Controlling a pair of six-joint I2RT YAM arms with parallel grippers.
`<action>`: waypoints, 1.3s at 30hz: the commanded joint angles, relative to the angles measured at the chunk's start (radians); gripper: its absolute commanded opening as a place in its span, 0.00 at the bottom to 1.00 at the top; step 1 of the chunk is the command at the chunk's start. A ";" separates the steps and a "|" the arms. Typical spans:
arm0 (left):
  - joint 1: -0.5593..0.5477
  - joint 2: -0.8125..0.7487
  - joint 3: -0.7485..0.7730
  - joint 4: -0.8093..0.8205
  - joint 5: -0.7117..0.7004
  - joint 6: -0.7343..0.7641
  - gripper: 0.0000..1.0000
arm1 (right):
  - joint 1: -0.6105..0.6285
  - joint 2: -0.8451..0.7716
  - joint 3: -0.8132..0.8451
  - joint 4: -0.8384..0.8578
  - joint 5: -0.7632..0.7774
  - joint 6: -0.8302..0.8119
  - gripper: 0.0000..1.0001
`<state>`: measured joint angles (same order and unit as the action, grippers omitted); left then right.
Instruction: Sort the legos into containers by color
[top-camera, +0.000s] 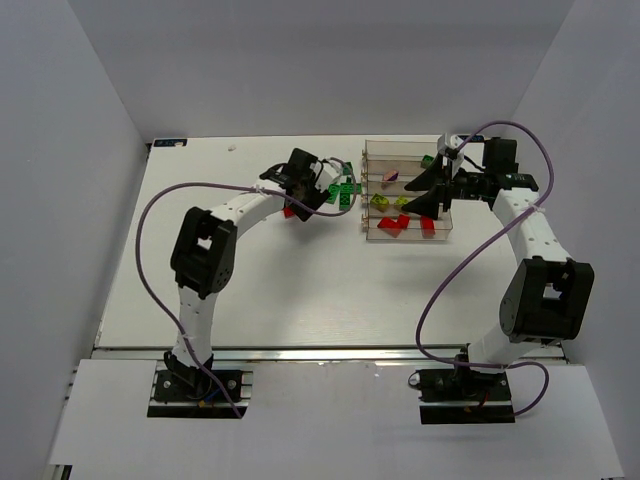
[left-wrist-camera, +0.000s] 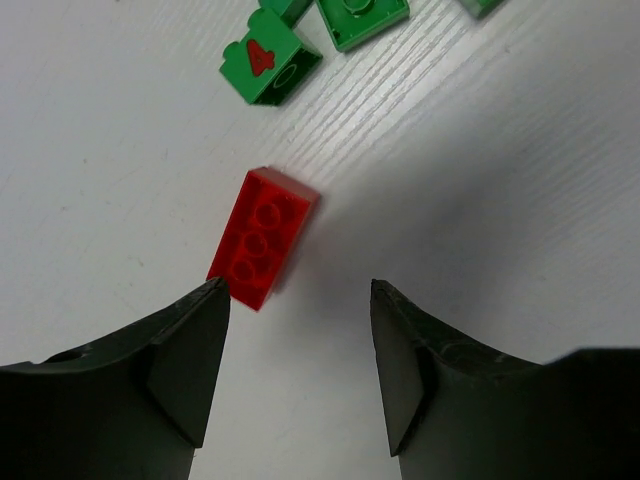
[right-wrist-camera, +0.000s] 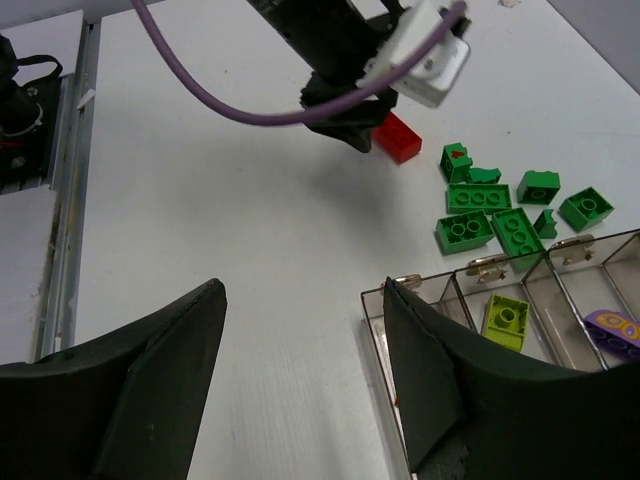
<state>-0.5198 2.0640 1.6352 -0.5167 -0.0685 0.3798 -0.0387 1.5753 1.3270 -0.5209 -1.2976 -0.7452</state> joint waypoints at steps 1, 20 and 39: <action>0.001 0.062 0.122 -0.072 -0.004 0.143 0.68 | -0.004 -0.021 0.017 -0.056 -0.031 -0.040 0.69; 0.037 0.182 0.180 -0.013 -0.062 0.160 0.67 | -0.021 -0.028 0.008 -0.111 -0.035 -0.028 0.70; 0.093 0.128 0.039 0.020 0.067 0.033 0.15 | -0.036 -0.051 -0.005 -0.105 -0.054 -0.009 0.68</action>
<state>-0.4339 2.2452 1.7279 -0.4709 -0.0593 0.4736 -0.0685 1.5673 1.3258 -0.6277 -1.3132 -0.7589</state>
